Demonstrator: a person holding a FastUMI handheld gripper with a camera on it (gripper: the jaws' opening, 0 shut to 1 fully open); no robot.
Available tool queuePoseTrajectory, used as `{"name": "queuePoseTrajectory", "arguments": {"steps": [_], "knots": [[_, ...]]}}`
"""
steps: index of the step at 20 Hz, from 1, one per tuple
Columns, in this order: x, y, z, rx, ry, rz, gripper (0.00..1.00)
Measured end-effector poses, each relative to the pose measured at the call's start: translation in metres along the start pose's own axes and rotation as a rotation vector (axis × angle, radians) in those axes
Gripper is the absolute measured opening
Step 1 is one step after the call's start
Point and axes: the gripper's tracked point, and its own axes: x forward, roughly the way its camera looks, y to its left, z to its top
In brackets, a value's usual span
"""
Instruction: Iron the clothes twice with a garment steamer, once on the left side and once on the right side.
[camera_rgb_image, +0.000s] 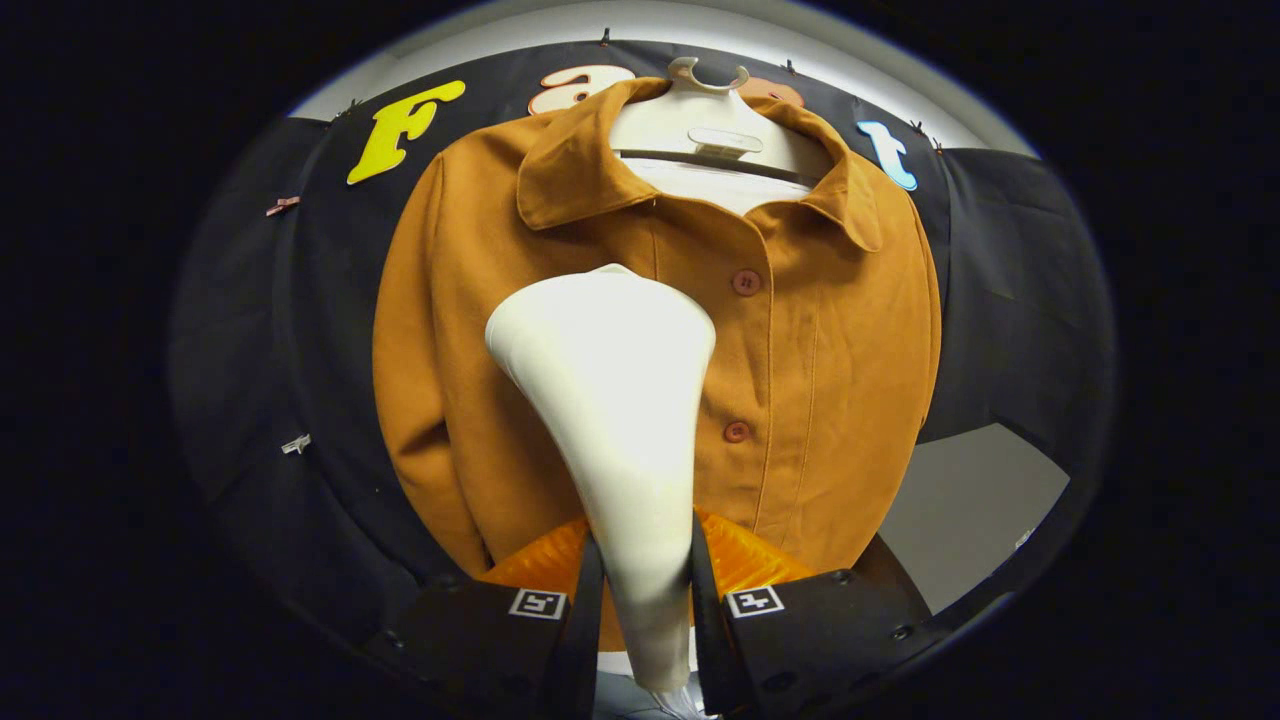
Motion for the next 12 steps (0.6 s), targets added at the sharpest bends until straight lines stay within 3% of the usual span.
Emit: {"name": "queuePoseTrajectory", "arguments": {"steps": [12], "knots": [[0.031,0.014,-0.091,0.003,0.218,0.012,0.44]]}}
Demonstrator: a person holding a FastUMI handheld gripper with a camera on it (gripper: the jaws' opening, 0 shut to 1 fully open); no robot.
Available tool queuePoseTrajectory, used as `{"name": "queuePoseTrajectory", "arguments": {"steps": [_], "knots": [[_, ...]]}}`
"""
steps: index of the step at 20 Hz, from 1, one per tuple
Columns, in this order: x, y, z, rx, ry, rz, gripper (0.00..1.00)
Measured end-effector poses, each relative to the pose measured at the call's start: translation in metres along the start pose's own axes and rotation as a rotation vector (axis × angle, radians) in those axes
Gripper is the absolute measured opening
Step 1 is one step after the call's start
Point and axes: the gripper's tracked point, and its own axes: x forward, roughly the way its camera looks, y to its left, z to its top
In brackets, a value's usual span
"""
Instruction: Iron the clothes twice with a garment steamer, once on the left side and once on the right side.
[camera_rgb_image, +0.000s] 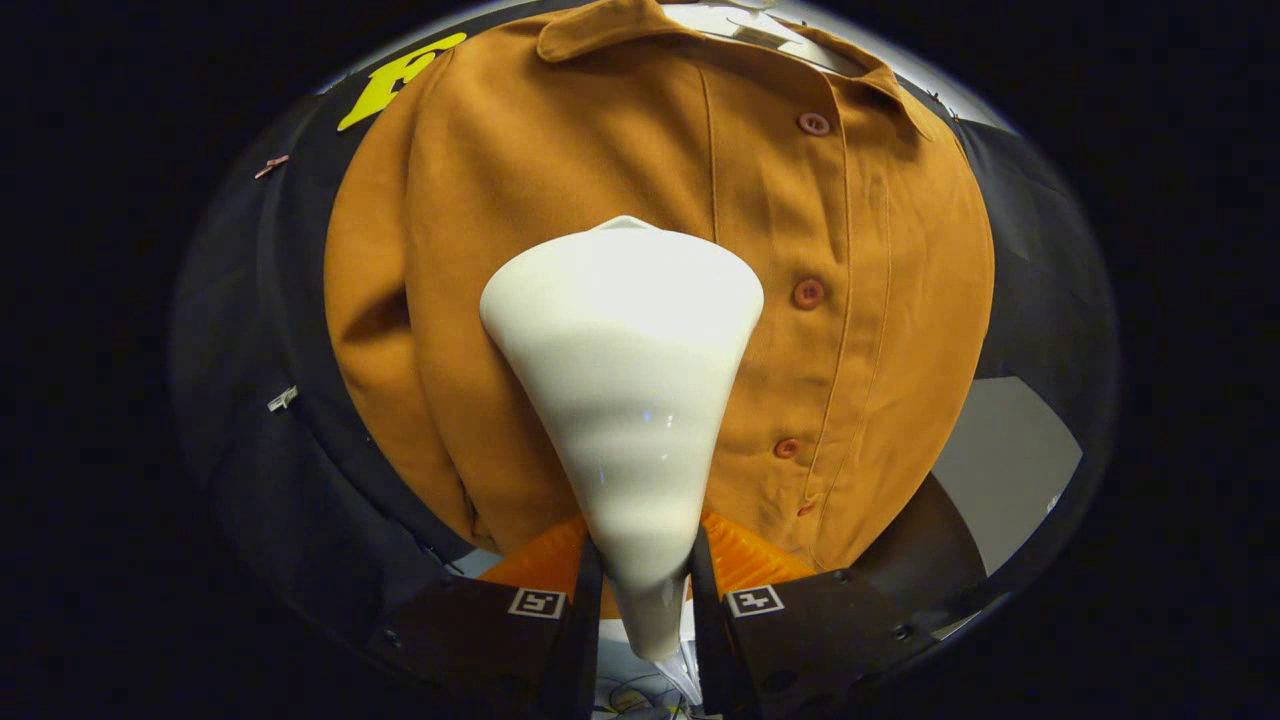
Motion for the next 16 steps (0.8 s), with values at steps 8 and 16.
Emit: {"name": "queuePoseTrajectory", "arguments": {"steps": [8,16], "knots": [[0.019,0.002,-0.053,0.013,0.112,0.015,0.44],[0.021,-0.003,-0.102,0.014,0.225,0.025,0.44]]}}
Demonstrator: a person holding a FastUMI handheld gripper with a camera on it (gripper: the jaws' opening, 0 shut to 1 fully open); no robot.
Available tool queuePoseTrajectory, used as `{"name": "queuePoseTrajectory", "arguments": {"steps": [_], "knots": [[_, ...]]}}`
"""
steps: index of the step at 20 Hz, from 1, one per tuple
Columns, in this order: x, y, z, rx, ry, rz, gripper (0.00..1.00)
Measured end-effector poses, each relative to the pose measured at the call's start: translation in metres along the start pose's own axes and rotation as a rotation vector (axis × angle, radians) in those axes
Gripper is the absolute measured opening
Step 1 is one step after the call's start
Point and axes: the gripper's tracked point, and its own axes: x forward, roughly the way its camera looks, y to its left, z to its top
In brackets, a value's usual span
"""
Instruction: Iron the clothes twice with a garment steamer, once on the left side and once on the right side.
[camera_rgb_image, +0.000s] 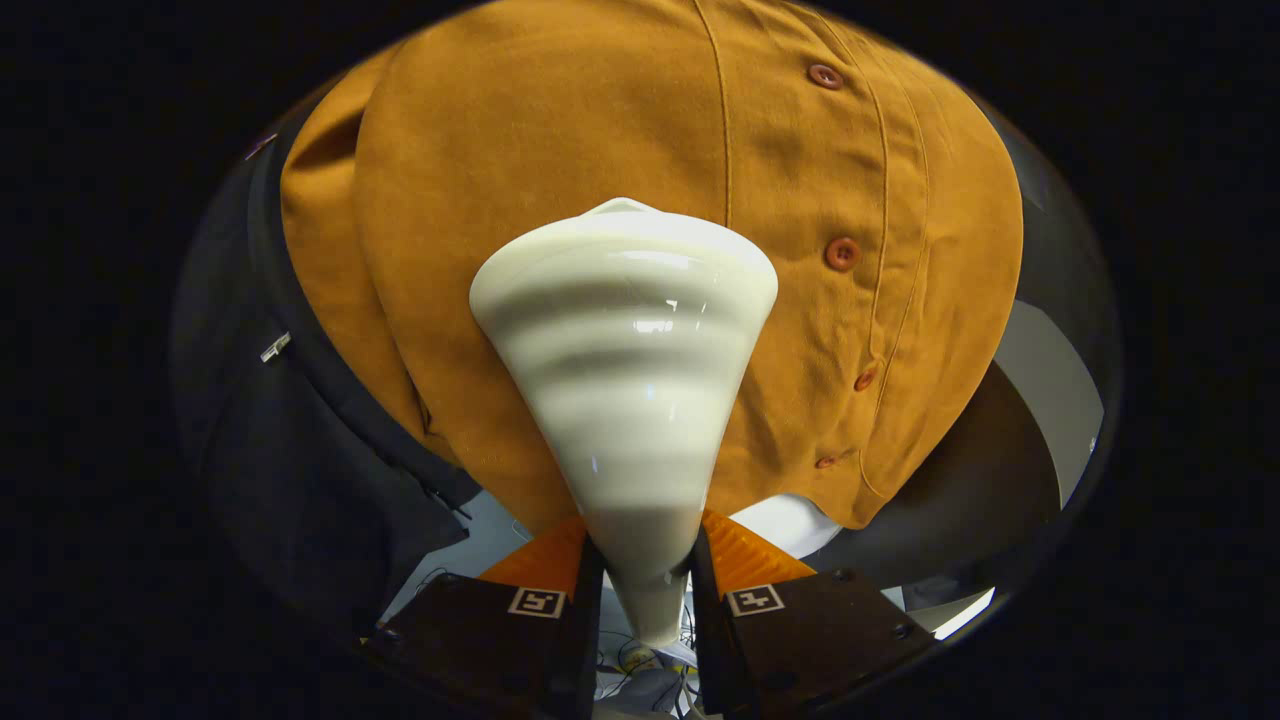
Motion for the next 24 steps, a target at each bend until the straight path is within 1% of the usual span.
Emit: {"name": "queuePoseTrajectory", "arguments": {"steps": [4,13,21,24], "knots": [[-0.009,-0.013,-0.01,0.002,0.008,-0.003,0.44],[-0.058,-0.048,0.016,0.032,-0.113,-0.005,0.44],[-0.097,-0.077,0.049,0.075,-0.247,-0.027,0.44],[-0.119,-0.09,0.071,0.079,-0.301,-0.035,0.44]]}}
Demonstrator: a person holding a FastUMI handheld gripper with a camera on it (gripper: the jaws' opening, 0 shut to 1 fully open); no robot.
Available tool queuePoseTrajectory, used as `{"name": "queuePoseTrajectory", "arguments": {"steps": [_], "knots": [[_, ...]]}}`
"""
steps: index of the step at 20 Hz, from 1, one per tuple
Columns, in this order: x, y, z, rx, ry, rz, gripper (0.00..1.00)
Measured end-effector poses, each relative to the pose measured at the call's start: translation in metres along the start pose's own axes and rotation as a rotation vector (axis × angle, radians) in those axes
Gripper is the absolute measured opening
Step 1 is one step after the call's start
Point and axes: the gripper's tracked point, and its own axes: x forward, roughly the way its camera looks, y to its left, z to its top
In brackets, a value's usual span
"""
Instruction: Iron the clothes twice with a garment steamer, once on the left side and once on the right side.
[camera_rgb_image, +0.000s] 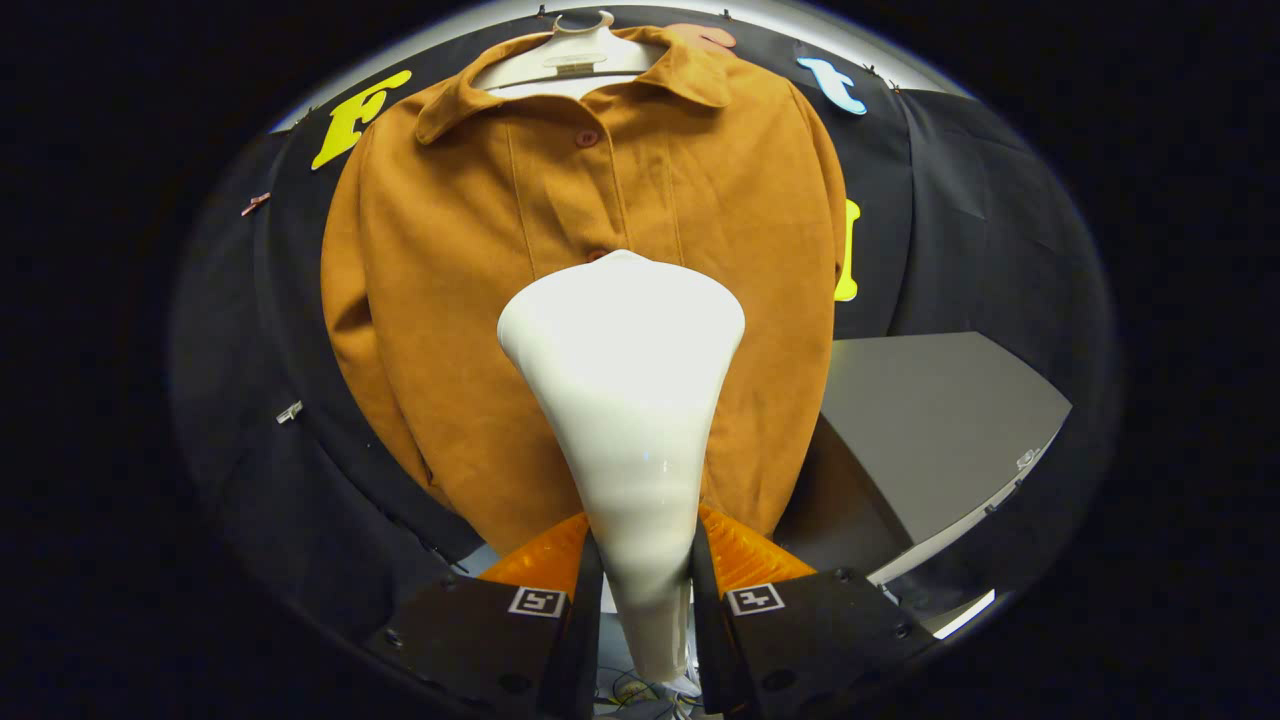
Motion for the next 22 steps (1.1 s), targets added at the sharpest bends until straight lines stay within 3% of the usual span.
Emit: {"name": "queuePoseTrajectory", "arguments": {"steps": [13,22], "knots": [[-0.052,-0.029,0.092,-0.018,-0.311,0.021,0.43],[-0.073,-0.041,0.129,-0.036,-0.479,0.069,0.43]]}}
